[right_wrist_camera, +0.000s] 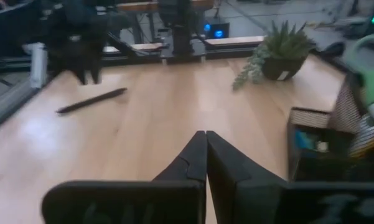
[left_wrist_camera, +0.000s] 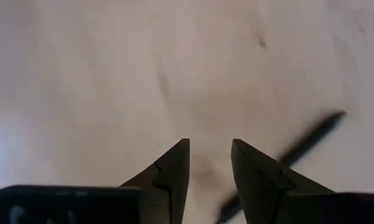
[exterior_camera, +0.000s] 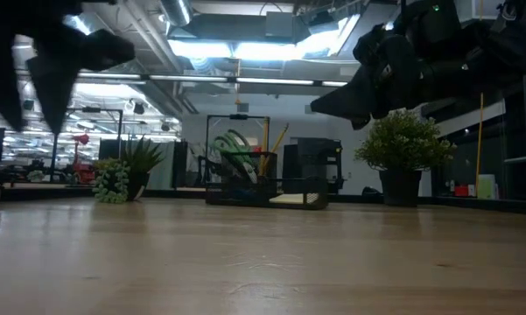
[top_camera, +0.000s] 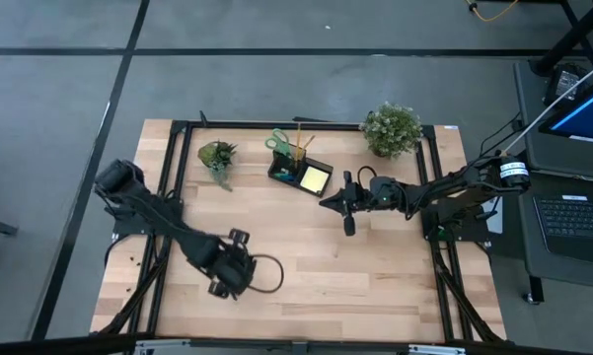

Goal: Pick and place office supplies into organizer
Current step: Put the pen into the desk organizer

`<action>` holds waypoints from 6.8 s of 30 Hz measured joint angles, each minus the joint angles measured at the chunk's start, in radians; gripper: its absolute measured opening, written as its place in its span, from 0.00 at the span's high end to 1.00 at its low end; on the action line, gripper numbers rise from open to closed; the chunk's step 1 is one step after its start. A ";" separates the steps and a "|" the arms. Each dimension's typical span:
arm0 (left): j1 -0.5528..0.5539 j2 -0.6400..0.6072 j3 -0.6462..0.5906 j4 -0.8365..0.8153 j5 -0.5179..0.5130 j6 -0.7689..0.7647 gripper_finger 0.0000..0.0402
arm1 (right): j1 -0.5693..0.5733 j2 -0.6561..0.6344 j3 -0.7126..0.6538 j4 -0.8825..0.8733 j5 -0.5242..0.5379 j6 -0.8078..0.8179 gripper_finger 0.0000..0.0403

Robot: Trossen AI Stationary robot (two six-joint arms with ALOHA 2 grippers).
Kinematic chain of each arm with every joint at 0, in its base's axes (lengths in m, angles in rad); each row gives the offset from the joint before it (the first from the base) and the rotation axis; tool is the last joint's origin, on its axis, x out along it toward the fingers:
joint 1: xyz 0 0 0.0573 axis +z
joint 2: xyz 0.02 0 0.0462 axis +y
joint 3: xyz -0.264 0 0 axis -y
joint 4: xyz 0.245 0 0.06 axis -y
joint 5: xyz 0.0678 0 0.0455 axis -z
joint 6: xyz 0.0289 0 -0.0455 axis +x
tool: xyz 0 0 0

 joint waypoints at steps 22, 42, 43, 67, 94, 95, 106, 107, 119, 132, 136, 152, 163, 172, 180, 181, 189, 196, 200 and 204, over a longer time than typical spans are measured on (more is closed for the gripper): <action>-0.123 0.262 0.116 -0.105 0.144 0.102 0.72 | -0.006 0.000 0.021 0.019 0.076 -0.041 0.98; -0.110 0.265 0.065 0.006 0.184 0.092 0.72 | 0.014 0.000 0.039 0.018 0.072 -0.044 0.98; -0.110 0.265 0.048 0.036 0.190 0.087 0.72 | 0.014 0.000 0.039 0.018 0.072 -0.043 0.98; -0.110 0.260 -0.003 0.098 0.161 0.085 0.94 | 0.016 0.000 0.039 0.018 0.076 -0.019 0.98; 0.231 0.024 -0.007 0.152 -0.439 0.272 0.93 | 0.016 0.000 0.039 0.018 0.076 -0.020 0.98; 0.255 0.004 -0.007 0.176 -0.454 0.299 0.93 | 0.016 0.000 0.039 0.018 0.076 -0.020 0.98; 0.546 -0.215 -0.004 0.668 -0.294 0.656 0.93 | 0.017 0.000 0.039 -0.012 0.073 -0.011 0.98; 0.581 -0.223 -0.004 0.708 -0.265 0.667 0.93 | 0.017 0.000 0.039 -0.013 0.067 0.004 0.98; 0.905 -0.189 -0.003 0.937 0.177 0.575 0.93 | 0.054 0.001 0.039 -0.030 0.039 0.033 0.98; 0.973 0.007 -0.003 1.183 0.274 0.506 0.93 | 0.063 0.001 0.039 -0.083 0.038 0.039 0.98; 0.984 0.022 -0.018 1.214 0.300 0.505 0.93 | 0.074 0.001 0.039 -0.094 0.031 0.038 0.98; 1.030 -0.189 -0.512 1.729 0.314 0.453 0.93 | 0.112 0.001 0.039 -0.148 0.035 0.062 0.98; 1.085 -0.060 -0.516 1.831 0.288 0.345 0.93 | 0.112 0.000 0.039 -0.126 0.085 0.061 0.98; 1.111 0.113 -0.514 2.035 0.289 0.200 0.93 | 0.112 0.000 0.039 -0.123 0.086 0.060 0.98; 1.107 0.233 -0.511 2.075 0.298 0.134 0.93 | 0.112 0.000 0.039 -0.124 0.086 0.057 0.98; 1.106 0.245 -0.511 2.084 0.301 0.132 0.93 | 0.112 0.000 0.039 -0.125 0.086 0.055 0.98; 1.081 0.302 -0.506 2.118 0.292 0.182 0.93 | 0.112 0.000 0.039 -0.126 0.086 0.054 0.98; 1.073 0.310 -0.510 2.136 0.301 0.175 0.90 | 0.111 0.000 0.039 -0.127 0.086 0.055 0.98; 1.073 0.311 -0.510 2.138 0.295 0.186 0.90 | 0.111 0.000 0.039 -0.131 0.086 0.054 0.98; 1.073 0.311 -0.510 2.139 0.294 0.188 0.91 | 0.111 0.000 0.039 -0.134 0.086 0.054 0.98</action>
